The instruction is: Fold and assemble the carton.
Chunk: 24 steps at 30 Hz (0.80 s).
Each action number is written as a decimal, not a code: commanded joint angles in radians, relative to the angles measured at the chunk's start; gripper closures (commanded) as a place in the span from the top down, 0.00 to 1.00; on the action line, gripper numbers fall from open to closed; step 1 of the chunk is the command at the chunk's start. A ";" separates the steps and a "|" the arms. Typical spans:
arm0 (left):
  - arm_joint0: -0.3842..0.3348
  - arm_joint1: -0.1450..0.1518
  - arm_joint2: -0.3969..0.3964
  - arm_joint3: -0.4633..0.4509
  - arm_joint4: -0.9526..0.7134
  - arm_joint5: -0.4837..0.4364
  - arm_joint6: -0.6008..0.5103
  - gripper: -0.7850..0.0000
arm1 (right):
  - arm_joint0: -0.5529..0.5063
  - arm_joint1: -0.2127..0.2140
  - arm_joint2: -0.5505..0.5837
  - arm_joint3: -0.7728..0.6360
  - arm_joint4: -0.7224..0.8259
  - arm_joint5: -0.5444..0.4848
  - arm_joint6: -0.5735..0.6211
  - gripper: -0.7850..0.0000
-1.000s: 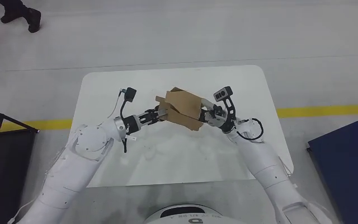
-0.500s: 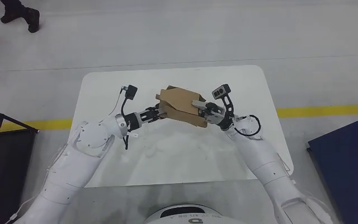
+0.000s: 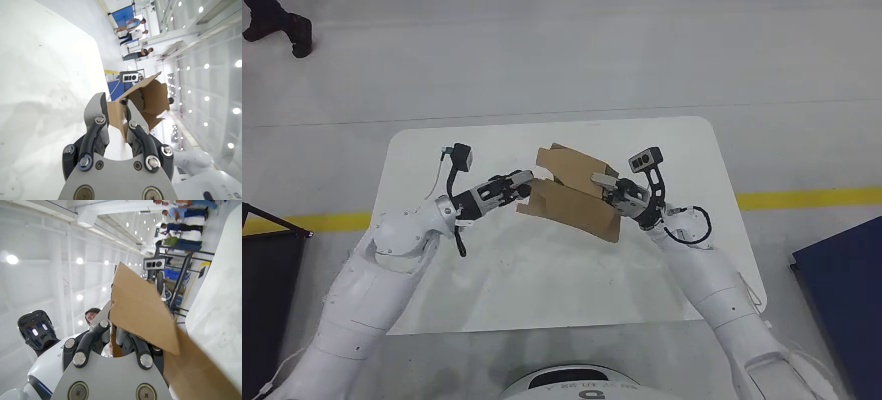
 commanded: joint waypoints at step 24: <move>-0.031 -0.016 0.073 0.043 0.026 0.103 -0.108 1.00 | -0.002 -0.022 -0.039 -0.007 0.123 0.045 -0.001 0.00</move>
